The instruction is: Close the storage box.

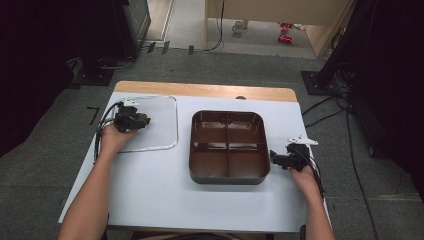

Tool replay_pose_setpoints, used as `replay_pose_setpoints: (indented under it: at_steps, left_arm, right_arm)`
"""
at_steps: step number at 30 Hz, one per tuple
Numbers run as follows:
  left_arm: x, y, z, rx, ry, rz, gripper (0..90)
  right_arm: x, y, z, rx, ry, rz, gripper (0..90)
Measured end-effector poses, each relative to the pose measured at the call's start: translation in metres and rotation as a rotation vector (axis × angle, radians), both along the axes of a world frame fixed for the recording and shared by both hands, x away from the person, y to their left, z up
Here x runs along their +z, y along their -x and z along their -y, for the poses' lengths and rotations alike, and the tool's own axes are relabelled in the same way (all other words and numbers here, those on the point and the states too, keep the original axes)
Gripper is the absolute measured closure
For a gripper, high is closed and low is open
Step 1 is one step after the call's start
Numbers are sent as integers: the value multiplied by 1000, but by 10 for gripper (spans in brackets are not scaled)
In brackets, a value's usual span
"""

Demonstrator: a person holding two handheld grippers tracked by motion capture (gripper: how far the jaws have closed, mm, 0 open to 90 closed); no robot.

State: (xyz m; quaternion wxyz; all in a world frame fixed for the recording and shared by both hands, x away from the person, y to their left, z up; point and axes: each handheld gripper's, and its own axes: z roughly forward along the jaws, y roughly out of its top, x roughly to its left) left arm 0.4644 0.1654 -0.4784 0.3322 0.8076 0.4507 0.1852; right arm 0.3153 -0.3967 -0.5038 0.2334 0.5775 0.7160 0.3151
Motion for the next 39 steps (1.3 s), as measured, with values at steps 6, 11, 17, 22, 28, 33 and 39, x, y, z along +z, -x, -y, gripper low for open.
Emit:
replay_pose_setpoints:
  at_steps: [6, 11, 17, 22, 28, 33, 39]
  left_arm:
    - [0, 0, -2, -5, 8, 4, 585]
    - [0, 0, -2, -6, 7, 4, 588]
    - [2, -1, 0, -7, -5, 1, 589]
    - [5, 0, 1, -15, -5, -9, 590]
    - [17, 4, 3, -24, 17, 1, 590]
    - [29, 8, 4, -10, 12, -15, 591]
    - [38, 12, 2, 1, 41, -21, 591]
  right_arm:
    - [0, 0, 0, 1, 0, 1, 110]
    - [0, 0, 0, 0, 0, 0, 110]
    - [0, 0, 0, 1, -1, 0, 110]
    - [0, 0, 0, 1, -1, 0, 110]
    - [0, 0, 0, 0, -1, 0, 110]
    - [0, 0, 0, 0, -1, 0, 110]
    - [0, 0, 0, 1, -1, 1, 110]
